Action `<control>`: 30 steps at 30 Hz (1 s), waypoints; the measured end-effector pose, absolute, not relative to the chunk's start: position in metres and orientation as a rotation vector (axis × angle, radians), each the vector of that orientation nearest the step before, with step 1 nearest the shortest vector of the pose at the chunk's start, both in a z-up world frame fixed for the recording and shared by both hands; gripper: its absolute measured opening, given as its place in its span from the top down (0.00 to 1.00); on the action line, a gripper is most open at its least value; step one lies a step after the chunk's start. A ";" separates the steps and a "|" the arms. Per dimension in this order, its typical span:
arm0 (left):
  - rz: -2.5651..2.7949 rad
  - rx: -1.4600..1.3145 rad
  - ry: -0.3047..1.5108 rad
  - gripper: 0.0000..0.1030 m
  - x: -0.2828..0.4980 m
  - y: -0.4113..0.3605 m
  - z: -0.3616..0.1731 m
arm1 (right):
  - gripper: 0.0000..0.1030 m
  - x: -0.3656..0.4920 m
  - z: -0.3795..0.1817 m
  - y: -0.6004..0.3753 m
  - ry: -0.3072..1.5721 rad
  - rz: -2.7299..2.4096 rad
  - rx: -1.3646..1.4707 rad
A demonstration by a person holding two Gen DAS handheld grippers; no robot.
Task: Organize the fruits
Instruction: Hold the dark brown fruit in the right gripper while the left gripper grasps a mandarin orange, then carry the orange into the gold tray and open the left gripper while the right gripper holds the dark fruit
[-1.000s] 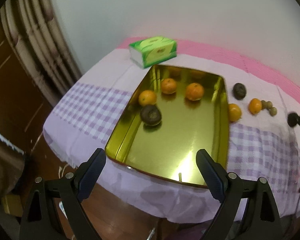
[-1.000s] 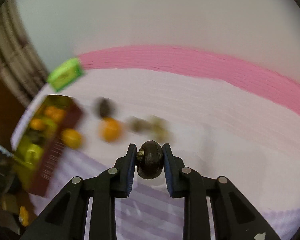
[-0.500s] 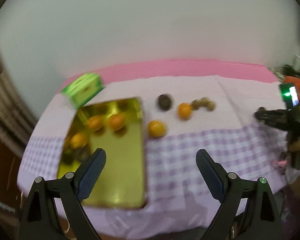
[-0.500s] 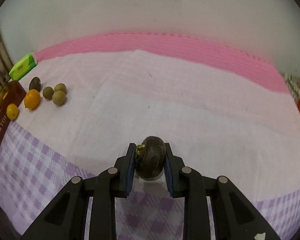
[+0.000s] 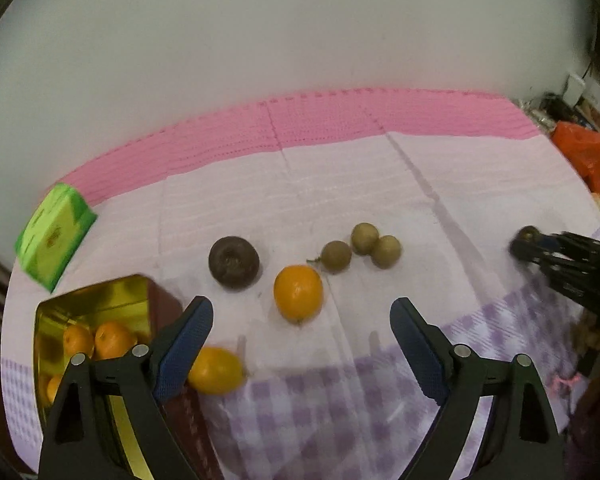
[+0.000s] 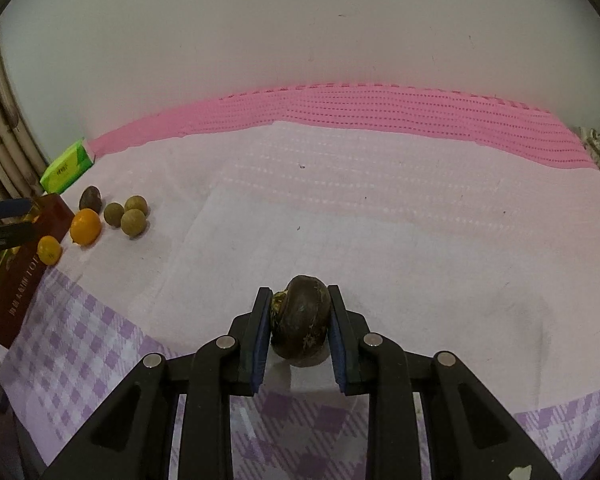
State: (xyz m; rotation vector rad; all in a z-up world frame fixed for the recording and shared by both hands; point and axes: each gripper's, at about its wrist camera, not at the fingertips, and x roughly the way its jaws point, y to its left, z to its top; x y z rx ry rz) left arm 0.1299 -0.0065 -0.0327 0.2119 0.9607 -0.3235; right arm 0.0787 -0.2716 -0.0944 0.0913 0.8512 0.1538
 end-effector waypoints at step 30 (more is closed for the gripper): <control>-0.266 -0.126 0.999 0.65 0.043 0.032 -0.005 | 0.75 0.078 -0.095 -0.277 0.847 0.181 0.129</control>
